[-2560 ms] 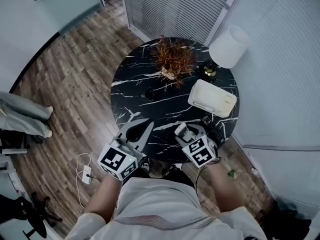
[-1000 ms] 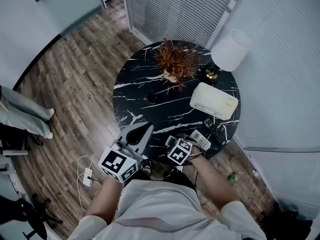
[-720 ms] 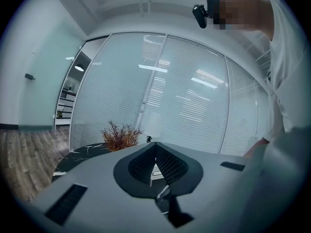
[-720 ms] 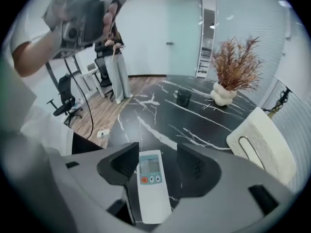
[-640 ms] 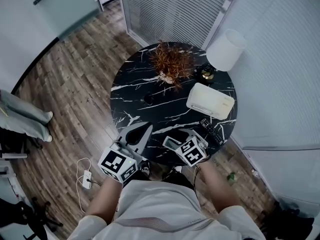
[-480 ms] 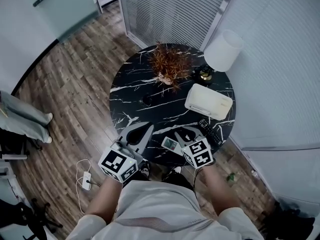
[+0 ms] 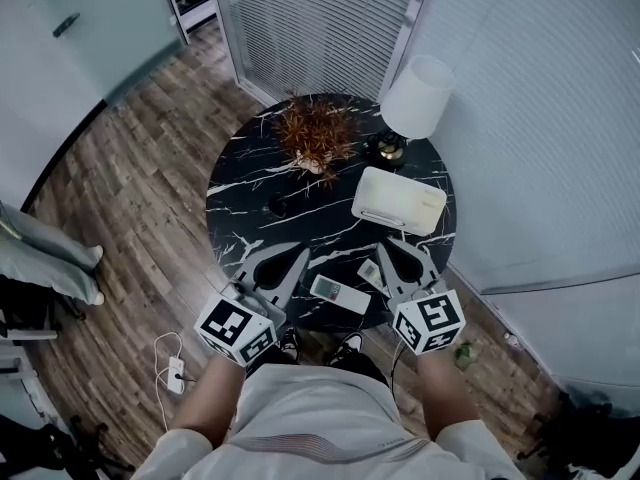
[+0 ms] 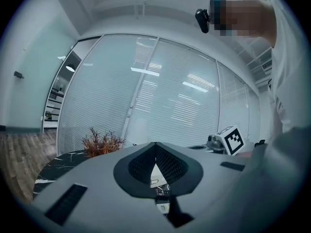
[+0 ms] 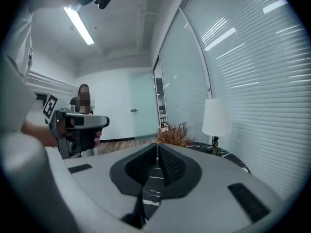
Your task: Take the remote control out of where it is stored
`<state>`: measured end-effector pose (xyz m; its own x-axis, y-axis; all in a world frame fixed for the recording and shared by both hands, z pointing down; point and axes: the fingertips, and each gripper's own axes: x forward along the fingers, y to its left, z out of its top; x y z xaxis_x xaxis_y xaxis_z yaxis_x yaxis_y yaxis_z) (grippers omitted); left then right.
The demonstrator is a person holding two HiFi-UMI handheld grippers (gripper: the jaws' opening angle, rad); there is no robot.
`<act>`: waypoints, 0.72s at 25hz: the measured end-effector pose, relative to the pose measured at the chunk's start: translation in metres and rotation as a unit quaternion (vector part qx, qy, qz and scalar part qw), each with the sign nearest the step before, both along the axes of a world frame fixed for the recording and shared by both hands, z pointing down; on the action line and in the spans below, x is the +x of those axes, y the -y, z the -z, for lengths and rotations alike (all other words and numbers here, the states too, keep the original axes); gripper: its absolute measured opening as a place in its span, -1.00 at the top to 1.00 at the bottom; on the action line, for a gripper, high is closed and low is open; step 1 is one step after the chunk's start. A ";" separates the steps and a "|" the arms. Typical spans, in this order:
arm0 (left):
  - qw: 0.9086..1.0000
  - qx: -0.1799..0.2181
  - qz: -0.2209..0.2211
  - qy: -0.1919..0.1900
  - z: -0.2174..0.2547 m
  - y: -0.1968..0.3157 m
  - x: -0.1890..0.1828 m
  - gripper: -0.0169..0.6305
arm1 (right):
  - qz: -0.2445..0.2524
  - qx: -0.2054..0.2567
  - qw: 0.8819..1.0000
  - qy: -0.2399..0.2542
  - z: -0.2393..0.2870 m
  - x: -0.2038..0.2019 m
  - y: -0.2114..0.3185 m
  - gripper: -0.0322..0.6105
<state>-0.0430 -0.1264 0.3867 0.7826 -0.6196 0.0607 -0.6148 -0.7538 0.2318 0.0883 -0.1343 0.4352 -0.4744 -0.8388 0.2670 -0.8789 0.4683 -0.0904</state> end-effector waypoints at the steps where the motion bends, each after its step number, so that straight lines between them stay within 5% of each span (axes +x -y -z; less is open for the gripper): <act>1: 1.000 0.002 -0.002 0.002 0.001 -0.001 0.003 0.92 | -0.006 0.011 1.000 0.005 0.008 0.005 -0.003 0.82; 9: 1.000 0.013 -0.012 0.011 0.008 -0.009 0.018 0.92 | -0.042 0.056 0.997 0.031 0.046 0.037 -0.017 0.85; 18: 1.000 0.020 -0.018 0.016 0.011 -0.013 0.027 0.92 | -0.058 0.072 0.996 -0.007 0.052 0.049 -0.021 0.86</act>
<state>-0.0160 -0.1138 0.3760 0.8027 -0.5932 0.0615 -0.5933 -0.7841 0.1823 0.1369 -0.1131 0.3831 -0.3693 -0.9176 0.1471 -0.9285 0.3710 -0.0165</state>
